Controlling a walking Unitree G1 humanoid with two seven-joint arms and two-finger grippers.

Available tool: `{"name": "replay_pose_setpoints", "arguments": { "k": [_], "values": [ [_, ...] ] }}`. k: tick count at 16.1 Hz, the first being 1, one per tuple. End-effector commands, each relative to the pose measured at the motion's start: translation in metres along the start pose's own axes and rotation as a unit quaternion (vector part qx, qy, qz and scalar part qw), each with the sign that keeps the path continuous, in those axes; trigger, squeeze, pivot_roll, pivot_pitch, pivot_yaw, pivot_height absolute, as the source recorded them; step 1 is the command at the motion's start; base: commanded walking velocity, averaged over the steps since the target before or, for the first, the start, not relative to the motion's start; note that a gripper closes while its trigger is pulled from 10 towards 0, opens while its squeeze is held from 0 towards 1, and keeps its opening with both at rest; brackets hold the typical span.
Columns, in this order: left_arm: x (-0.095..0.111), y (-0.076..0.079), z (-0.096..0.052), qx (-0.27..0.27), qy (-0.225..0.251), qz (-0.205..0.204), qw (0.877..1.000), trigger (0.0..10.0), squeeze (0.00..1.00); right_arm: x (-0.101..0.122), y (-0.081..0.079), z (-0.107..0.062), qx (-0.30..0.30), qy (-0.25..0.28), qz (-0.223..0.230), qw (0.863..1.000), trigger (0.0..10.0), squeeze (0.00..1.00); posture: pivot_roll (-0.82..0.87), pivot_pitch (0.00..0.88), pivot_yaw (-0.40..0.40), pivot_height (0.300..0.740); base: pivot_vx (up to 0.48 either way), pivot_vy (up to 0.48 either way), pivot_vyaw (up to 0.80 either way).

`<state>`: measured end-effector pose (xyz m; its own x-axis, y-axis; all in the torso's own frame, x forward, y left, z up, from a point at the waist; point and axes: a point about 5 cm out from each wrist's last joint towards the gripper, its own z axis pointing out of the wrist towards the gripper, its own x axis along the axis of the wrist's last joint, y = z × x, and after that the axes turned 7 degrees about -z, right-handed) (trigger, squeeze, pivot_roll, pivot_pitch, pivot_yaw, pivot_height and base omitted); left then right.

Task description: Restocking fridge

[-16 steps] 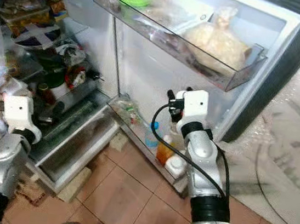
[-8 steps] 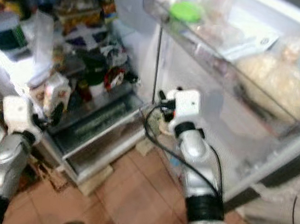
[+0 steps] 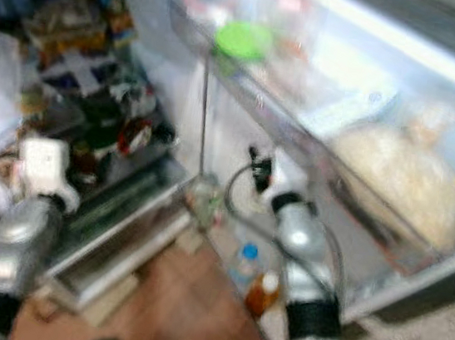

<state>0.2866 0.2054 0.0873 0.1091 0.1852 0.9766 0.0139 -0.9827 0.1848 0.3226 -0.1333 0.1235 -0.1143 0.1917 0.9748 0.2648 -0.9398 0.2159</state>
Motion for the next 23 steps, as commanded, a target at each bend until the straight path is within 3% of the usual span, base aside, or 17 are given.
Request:
{"name": "replay_pose_setpoints", "arguments": {
  "k": [1, 7, 12, 15, 20, 23],
  "values": [
    [-0.003, -0.005, -0.003, 0.01, -0.009, 0.004, 1.0, 10.0, 0.0, 0.012, -0.001, 0.004, 0.002, 0.026, -0.002, 1.0, 10.0, 0.0, 0.05, 0.046, -0.005, 0.74, 0.0, 0.0, 0.0],
    [-0.003, -0.005, -0.005, 0.013, -0.009, 0.007, 1.0, 10.0, 0.0, 0.014, 0.006, 0.009, -0.024, 0.028, -0.017, 0.999, 10.0, 0.0, 0.05, 0.045, -0.012, 0.74, 0.0, 0.0, 0.0],
    [-0.006, -0.007, -0.011, 0.021, -0.015, 0.009, 1.0, 10.0, 0.0, 0.014, -0.025, 0.011, 0.007, 0.034, 0.031, 0.999, 10.0, 0.0, 0.07, 0.065, -0.011, 0.74, 0.0, 0.0, 0.0],
    [-0.007, -0.008, -0.014, 0.022, -0.018, 0.011, 1.0, 10.0, 0.0, 0.016, -0.034, 0.012, 0.016, 0.04, 0.047, 0.998, 10.0, 0.0, 0.07, 0.074, -0.008, 0.7, 0.0, 0.0, 0.0],
    [-0.007, -0.005, -0.013, 0.023, -0.018, 0.016, 0.999, 10.0, 0.0, 0.015, -0.031, 0.013, 0.011, 0.039, 0.045, 0.998, 10.0, 0.0, 0.07, 0.078, -0.006, 0.646, 0.0, 0.0, 0.0],
    [-0.006, -0.007, -0.012, 0.034, -0.017, 0.025, 0.999, 10.0, 0.0, 0.015, -0.03, 0.013, 0.007, 0.039, 0.042, 0.998, 10.0, 0.0, 0.07, 0.076, -0.005, 0.641, 0.0, 0.0, 0.0]
  ]
}}
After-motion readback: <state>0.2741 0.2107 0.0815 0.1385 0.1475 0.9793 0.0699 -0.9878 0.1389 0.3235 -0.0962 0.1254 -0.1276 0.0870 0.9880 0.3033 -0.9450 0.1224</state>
